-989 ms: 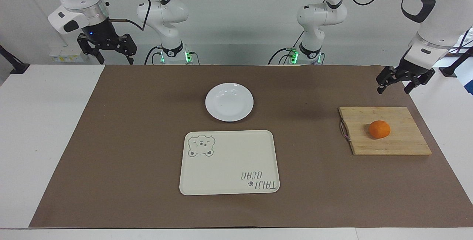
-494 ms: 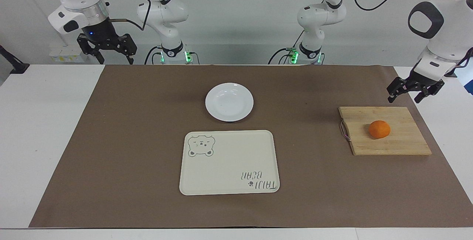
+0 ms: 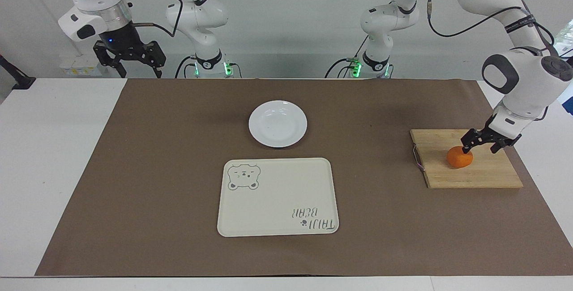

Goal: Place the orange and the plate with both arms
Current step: 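Lower the left gripper onto the orange and close it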

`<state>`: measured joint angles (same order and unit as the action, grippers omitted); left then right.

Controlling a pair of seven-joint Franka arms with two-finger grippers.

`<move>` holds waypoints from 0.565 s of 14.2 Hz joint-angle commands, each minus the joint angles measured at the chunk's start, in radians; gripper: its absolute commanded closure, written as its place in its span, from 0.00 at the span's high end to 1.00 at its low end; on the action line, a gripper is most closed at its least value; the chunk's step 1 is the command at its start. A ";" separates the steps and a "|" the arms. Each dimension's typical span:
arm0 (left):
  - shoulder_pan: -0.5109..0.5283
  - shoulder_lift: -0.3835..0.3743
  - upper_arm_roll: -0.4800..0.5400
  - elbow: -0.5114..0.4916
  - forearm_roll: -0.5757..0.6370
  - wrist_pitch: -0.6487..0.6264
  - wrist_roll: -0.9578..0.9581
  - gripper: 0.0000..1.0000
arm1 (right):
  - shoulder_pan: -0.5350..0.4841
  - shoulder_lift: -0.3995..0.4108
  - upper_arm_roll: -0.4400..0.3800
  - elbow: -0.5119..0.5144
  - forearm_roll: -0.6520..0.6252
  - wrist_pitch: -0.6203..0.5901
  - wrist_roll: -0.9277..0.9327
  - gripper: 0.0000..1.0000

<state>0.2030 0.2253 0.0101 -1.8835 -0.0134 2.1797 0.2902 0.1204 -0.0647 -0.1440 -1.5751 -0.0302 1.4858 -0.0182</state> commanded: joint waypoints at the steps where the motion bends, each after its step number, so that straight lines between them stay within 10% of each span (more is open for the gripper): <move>1: 0.015 -0.009 -0.009 -0.065 -0.025 0.067 0.007 1.00 | -0.011 -0.018 0.004 -0.023 0.006 0.016 -0.020 1.00; 8: 0.015 0.057 -0.009 -0.123 -0.025 0.186 0.009 1.00 | -0.011 -0.018 0.004 -0.023 0.006 0.016 -0.020 1.00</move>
<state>0.2045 0.2651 0.0099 -1.9866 -0.0244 2.3166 0.2901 0.1204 -0.0647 -0.1440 -1.5751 -0.0302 1.4858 -0.0182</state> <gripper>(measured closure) 0.000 0.000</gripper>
